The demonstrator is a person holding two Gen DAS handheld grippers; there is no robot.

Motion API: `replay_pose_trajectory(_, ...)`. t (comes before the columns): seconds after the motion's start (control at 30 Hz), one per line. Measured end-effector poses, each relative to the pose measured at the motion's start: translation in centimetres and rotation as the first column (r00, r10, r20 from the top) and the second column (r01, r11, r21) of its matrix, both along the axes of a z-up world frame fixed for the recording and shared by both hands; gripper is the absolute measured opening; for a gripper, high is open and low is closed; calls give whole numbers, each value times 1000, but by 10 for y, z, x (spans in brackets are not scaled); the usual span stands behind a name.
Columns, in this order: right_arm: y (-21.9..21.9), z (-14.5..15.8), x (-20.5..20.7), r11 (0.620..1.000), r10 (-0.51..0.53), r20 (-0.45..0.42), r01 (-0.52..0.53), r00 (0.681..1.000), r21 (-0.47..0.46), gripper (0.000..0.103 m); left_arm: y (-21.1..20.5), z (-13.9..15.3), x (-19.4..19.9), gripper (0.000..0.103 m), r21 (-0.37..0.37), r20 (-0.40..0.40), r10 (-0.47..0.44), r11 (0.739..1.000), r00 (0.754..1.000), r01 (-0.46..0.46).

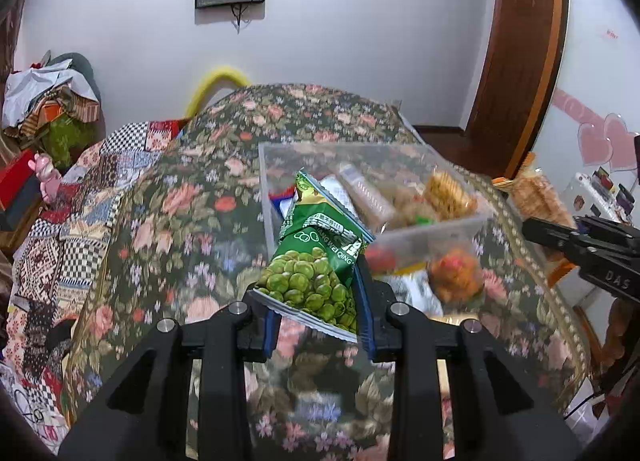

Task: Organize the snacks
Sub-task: 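Lower green pea bag into box with left tool while right drops biscuit stick pack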

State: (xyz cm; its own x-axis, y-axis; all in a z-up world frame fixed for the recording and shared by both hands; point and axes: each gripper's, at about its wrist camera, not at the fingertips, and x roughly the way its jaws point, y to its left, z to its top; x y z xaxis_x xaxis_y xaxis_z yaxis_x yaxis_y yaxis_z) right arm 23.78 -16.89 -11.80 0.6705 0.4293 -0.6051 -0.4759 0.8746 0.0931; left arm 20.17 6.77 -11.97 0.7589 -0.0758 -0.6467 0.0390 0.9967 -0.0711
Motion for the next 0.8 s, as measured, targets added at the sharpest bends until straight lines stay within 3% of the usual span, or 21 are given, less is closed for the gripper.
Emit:
replay_pose_trajectory(0.4, 19, 14, 38, 1000, -1, 41, 0, 999, 14, 23, 1, 9, 42, 32, -16, 17, 24, 1000, 1000, -24)
replay_pose_trajectory(0.8, 32, -4, 87, 1000, -21, -8, 21, 1000, -15, 23, 3, -15, 93, 32, -10, -36, 48, 999, 998, -48)
